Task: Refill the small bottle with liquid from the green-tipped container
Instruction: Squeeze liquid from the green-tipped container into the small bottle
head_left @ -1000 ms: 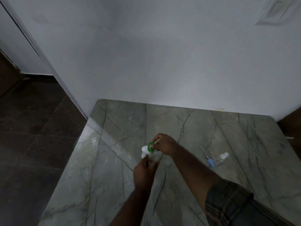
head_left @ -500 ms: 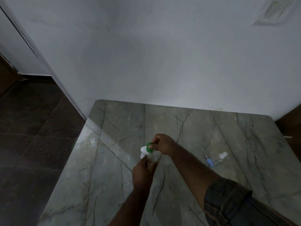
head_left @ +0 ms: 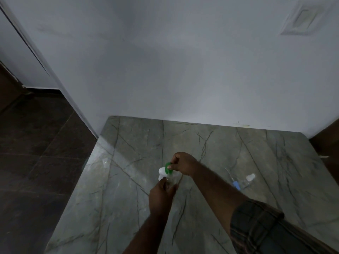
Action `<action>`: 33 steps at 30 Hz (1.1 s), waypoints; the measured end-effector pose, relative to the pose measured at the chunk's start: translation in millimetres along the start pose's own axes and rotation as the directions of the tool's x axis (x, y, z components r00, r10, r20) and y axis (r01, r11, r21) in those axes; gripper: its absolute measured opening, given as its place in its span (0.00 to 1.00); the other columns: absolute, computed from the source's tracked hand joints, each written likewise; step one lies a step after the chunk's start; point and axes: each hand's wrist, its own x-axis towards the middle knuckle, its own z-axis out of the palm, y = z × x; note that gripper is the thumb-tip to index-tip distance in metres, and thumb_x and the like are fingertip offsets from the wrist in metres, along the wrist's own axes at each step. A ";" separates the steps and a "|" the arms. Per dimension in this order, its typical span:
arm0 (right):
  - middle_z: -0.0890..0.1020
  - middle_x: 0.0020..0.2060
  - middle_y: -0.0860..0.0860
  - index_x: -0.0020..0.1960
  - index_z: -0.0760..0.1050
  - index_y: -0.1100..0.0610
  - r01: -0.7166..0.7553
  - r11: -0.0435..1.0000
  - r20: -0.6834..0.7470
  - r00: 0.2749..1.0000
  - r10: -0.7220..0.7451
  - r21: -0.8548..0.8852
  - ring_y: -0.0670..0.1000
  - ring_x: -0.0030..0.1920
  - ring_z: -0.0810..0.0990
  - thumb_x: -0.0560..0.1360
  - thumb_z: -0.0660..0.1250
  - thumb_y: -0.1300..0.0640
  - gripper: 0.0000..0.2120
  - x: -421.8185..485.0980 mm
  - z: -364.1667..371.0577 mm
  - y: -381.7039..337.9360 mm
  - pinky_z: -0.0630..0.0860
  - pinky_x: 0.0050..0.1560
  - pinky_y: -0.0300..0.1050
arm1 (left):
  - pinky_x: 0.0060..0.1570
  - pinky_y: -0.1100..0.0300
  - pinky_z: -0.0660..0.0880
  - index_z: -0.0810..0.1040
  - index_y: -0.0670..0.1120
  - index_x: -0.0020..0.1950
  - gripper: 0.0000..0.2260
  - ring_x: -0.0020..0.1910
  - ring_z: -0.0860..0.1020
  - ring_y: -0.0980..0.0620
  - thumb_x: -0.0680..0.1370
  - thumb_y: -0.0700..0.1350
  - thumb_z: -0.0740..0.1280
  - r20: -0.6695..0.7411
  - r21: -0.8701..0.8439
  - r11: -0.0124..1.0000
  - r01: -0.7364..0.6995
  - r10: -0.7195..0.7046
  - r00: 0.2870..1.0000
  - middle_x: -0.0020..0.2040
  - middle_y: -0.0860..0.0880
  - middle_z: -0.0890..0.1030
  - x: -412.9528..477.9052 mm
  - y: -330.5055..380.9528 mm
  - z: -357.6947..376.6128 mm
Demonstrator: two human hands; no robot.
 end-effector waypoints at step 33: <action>0.82 0.49 0.52 0.51 0.79 0.57 -0.009 1.000 0.016 1.000 0.009 -0.012 0.45 0.40 0.75 0.70 0.75 0.51 0.14 -1.3 -4.9 -3.1 0.68 0.34 0.35 | 0.40 0.63 0.80 0.80 0.54 0.50 0.09 0.38 0.80 0.62 0.74 0.56 0.71 0.011 -0.029 1.000 -0.002 0.003 1.000 0.39 0.57 0.83 -0.4 2.8 -2.9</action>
